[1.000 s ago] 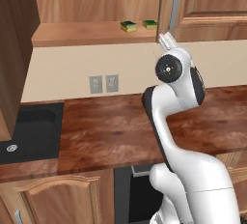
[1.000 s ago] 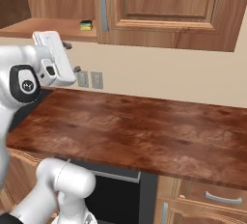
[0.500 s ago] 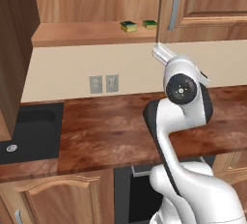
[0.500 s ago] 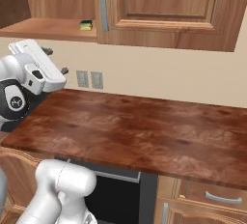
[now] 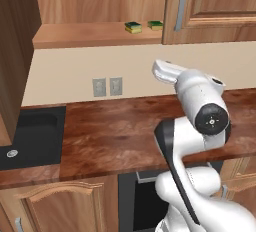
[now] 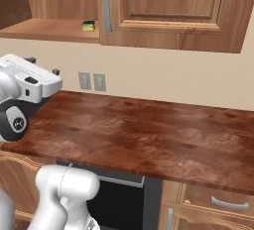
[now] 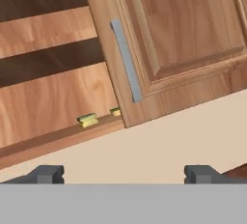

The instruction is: Pick up the sponge and sponge from the sink, and place them back in the cabinet, and close the cabinet doors.

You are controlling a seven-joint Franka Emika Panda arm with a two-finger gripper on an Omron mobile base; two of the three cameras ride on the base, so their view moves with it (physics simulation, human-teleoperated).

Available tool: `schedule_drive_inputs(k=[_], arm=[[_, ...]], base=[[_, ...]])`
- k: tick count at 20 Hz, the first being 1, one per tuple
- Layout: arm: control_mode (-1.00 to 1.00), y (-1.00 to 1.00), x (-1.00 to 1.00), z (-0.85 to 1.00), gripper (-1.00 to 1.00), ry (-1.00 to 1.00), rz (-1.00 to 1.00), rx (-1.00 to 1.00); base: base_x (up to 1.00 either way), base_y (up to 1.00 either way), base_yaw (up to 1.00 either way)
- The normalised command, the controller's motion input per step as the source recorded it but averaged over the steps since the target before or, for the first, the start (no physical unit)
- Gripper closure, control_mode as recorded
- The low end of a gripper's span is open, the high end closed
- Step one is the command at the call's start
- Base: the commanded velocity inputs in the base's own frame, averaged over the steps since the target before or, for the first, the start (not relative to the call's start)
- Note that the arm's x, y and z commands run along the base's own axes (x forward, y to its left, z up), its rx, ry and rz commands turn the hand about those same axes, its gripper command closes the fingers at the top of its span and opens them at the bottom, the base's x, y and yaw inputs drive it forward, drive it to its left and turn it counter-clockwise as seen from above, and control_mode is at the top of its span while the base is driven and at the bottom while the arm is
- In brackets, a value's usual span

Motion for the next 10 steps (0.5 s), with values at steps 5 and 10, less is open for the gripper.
schedule_drive_inputs(k=[5, 10], arm=[[-1.00, 0.26, -0.25, 0.03, -1.00, 0.00, 0.17, -0.23], [-1.00, 0.35, -0.25, 0.00, -1.00, -0.10, 0.12, -0.03]], base=[[0.00, 0.00, 0.00], [0.00, 0.00, 0.00]])
